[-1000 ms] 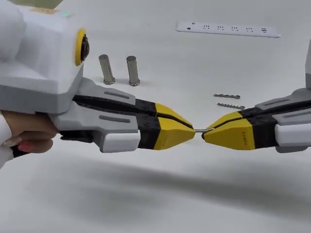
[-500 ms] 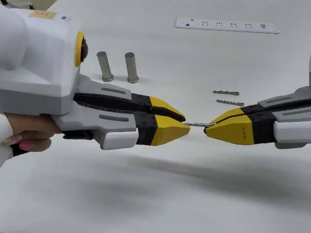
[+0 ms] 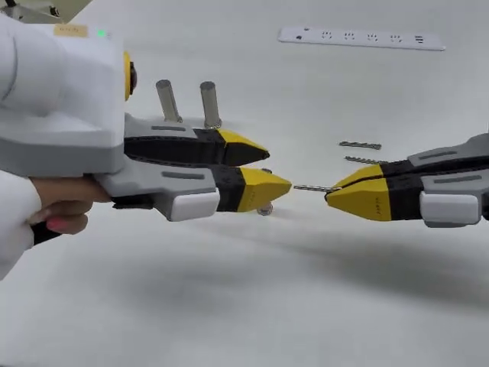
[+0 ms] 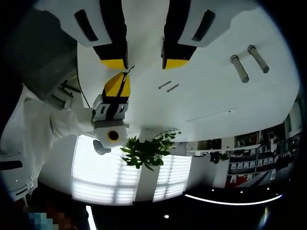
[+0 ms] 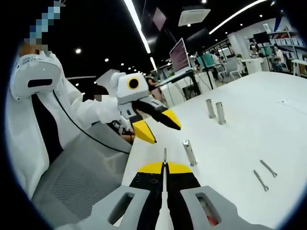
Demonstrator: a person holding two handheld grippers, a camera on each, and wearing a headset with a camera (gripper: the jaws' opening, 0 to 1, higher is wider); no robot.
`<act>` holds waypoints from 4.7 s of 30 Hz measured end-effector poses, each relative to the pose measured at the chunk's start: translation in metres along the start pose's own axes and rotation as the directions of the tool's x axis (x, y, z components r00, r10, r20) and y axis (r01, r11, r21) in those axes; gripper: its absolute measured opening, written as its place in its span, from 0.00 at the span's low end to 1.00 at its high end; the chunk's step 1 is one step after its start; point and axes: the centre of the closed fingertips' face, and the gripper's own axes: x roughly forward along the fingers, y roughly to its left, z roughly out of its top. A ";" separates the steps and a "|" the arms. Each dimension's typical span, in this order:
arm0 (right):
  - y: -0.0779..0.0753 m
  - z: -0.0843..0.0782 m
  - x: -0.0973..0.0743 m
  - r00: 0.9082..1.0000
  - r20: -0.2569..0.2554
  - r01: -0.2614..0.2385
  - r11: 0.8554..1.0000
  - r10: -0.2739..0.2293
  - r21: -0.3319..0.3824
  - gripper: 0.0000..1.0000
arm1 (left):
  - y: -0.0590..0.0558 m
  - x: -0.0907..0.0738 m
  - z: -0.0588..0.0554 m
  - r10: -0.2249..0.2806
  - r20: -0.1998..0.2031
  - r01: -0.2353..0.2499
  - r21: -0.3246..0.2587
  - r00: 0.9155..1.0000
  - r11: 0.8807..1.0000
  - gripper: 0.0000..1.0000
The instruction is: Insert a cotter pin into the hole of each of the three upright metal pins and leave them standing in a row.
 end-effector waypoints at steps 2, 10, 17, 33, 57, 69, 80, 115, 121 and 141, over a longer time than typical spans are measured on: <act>-0.005 0.000 0.002 1.000 0.003 0.018 1.000 -0.018 -0.003 0.00 | 0.004 0.001 -0.002 0.014 -0.008 -0.014 0.003 1.000 1.000 0.26; -0.022 0.001 0.008 0.995 -0.003 0.098 0.993 -0.099 -0.067 0.00 | 0.012 0.009 -0.012 0.029 -0.049 -0.028 0.024 0.998 0.999 0.26; -0.028 -0.001 0.017 0.991 -0.025 0.127 0.984 -0.131 -0.123 0.00 | 0.018 0.013 -0.017 0.023 -0.074 -0.020 0.037 0.997 0.999 0.22; -0.033 -0.006 0.027 0.987 -0.068 0.134 0.974 -0.149 -0.180 0.00 | 0.030 0.015 -0.028 0.001 -0.125 0.008 0.067 0.992 0.998 0.16; -0.037 -0.004 0.033 0.987 -0.062 0.136 0.976 -0.148 -0.169 0.00 | 0.027 0.020 -0.030 -0.007 -0.139 0.014 0.047 0.990 0.999 0.07; -0.041 -0.003 0.041 0.984 -0.077 0.143 0.969 -0.161 -0.203 0.00 | 0.019 0.022 -0.027 -0.009 -0.148 0.015 0.039 0.989 0.999 0.06; -0.044 0.000 0.052 0.981 -0.086 0.145 0.951 -0.174 -0.274 0.00 | 0.018 0.022 -0.026 -0.014 -0.162 0.022 0.044 0.987 0.999 0.06; -0.041 0.004 0.039 0.985 -0.043 0.151 0.960 -0.166 -0.236 0.00 | 0.019 0.019 -0.028 -0.018 -0.179 0.030 0.067 0.984 0.997 0.06; -0.039 0.003 0.039 0.986 -0.046 0.143 0.961 -0.158 -0.235 0.00 | 0.018 0.019 -0.028 -0.016 -0.178 0.028 0.068 0.984 0.997 0.06; -0.040 0.002 0.045 0.987 -0.066 0.128 0.960 -0.149 -0.247 0.00 | 0.025 0.018 -0.029 -0.018 -0.176 0.033 0.082 0.984 0.996 0.06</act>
